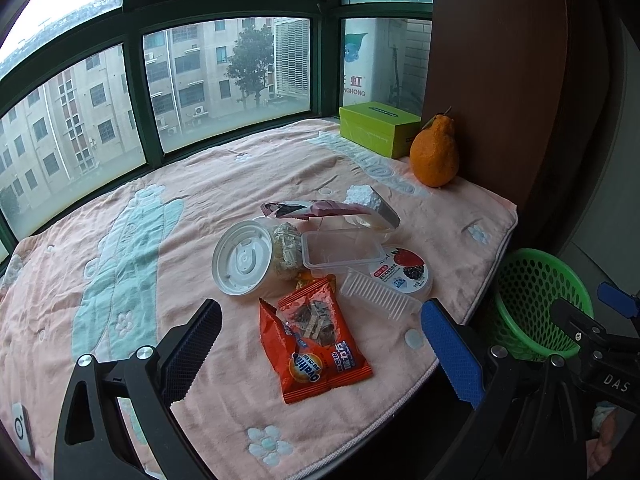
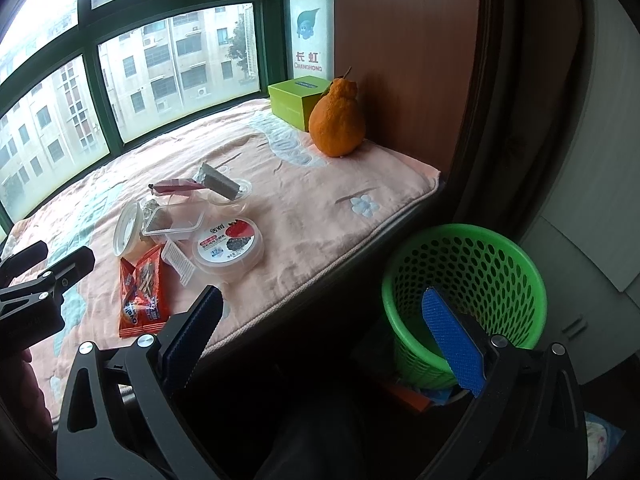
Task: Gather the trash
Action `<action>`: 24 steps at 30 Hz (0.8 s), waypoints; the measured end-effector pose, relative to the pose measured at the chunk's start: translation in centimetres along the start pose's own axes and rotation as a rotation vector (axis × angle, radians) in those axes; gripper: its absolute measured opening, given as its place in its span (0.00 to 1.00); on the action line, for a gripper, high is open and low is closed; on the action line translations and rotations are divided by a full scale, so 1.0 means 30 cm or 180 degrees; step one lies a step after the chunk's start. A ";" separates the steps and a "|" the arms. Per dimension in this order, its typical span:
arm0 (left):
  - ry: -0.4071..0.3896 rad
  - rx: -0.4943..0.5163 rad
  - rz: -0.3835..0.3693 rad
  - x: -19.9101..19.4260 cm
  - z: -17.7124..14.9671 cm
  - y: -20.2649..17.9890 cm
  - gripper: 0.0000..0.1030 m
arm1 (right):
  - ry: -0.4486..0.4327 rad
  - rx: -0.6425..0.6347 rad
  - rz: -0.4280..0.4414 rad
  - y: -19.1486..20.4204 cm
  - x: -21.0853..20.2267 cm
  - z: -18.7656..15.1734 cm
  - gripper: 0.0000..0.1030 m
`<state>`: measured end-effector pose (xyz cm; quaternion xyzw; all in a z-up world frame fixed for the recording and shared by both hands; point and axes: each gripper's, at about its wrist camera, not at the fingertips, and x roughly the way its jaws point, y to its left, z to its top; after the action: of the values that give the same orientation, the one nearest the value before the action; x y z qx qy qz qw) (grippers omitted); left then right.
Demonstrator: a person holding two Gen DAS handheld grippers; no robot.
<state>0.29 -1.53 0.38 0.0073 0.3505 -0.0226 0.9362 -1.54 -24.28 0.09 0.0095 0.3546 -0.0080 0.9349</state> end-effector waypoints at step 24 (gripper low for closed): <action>0.0088 -0.0036 -0.0007 0.050 0.013 0.013 0.94 | 0.0065 0.0022 0.0021 -0.010 0.040 0.015 0.96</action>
<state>1.71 -1.21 -0.32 0.0019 0.3636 -0.0215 0.9313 -0.33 -24.60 -0.37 0.0140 0.3641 -0.0060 0.9312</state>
